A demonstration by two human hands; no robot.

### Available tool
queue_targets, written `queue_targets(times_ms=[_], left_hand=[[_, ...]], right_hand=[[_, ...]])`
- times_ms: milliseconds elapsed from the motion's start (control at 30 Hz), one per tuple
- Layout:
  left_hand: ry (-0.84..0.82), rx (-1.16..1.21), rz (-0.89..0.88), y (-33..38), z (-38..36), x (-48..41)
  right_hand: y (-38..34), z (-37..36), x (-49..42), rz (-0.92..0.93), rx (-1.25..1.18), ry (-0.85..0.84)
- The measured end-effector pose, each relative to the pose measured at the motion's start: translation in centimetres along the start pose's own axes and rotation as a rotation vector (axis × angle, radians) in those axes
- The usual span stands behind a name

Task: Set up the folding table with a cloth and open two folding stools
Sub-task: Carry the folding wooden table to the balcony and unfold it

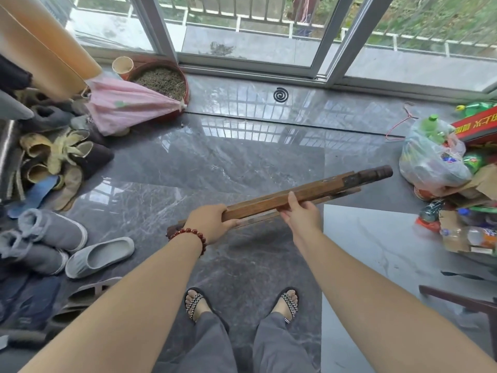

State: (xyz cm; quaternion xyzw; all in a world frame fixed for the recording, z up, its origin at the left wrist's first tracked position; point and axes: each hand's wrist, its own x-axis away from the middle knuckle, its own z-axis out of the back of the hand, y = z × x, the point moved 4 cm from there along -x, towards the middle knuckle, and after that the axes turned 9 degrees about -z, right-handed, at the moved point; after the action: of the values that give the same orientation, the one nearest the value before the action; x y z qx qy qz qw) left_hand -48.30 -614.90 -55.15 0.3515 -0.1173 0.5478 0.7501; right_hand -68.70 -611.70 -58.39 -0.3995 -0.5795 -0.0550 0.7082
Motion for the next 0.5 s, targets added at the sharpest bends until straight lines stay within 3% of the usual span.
queue_targets(times_ms=[233,367,500], left_hand=[[0.132,0.267,0.189,0.2,-3.8,1.9],[0.214,0.482,0.330,-0.1,-7.5,4.0],[0.310,0.537,0.430,0.5,-10.7,5.7]], right_hand=[[-1.4,-2.7,-2.1,0.048,0.290,0.017],[0.0,-4.0,-1.3,-0.055,0.269,-0.084],[2.5,-4.8,-0.6,-0.179,0.200,-0.145]])
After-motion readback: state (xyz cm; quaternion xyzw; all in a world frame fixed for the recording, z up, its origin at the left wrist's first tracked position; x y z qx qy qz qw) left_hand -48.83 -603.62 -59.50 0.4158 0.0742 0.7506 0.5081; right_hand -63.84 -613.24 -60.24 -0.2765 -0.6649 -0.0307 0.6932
